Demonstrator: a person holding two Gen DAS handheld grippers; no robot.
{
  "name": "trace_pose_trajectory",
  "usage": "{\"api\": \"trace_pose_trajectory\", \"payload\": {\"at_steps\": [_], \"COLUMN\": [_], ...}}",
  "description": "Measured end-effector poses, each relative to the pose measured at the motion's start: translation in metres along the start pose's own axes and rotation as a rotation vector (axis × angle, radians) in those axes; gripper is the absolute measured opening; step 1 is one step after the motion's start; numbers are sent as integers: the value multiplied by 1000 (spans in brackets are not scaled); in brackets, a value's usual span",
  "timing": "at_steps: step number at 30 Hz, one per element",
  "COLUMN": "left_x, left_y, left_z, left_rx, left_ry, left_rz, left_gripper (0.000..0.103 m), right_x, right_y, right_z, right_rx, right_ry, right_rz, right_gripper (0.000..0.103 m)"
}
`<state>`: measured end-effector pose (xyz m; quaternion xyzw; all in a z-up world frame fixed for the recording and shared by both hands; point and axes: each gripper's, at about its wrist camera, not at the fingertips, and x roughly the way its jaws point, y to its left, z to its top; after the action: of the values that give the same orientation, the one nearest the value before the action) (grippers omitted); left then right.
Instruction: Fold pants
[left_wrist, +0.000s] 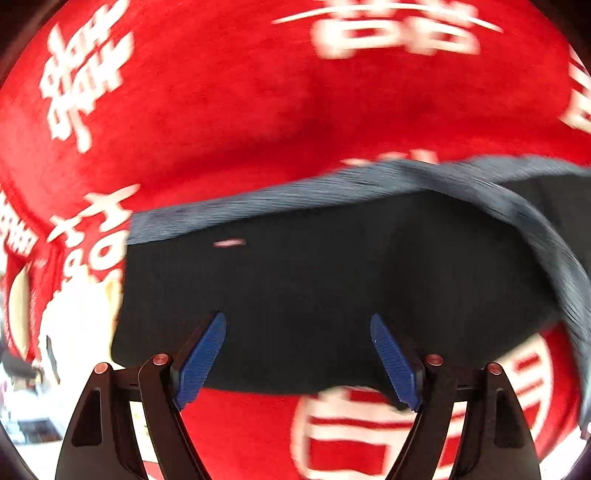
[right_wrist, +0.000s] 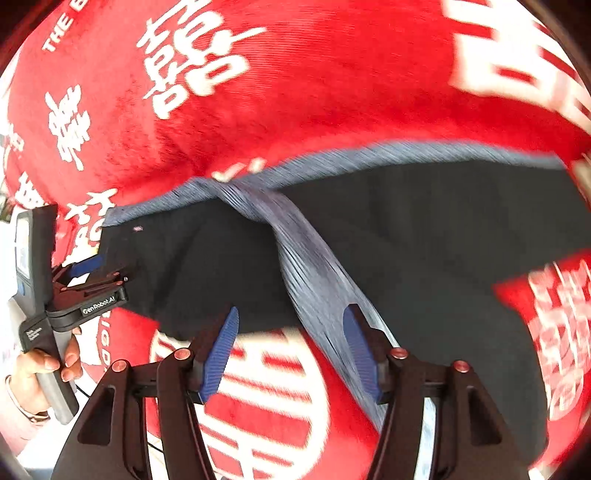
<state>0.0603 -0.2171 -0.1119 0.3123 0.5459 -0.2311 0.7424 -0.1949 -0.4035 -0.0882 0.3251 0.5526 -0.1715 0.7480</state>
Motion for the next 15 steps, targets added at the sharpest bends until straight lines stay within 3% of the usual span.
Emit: {"api": "trace_pose_trajectory", "payload": {"at_steps": [10,15], "left_x": [-48,-53], "left_y": [-70,-107], "left_z": [-58,-68], "left_rx": [122,162], "left_ry": [16,28], "left_rz": [-235,-343], "left_gripper": [82,82], "right_x": [-52,-59], "right_y": [-60,-103], "right_z": [-132,-177], "right_rx": [310,448], "right_ry": [-36,-43], "right_rz": [-93,-136], "right_gripper": [63,63]}}
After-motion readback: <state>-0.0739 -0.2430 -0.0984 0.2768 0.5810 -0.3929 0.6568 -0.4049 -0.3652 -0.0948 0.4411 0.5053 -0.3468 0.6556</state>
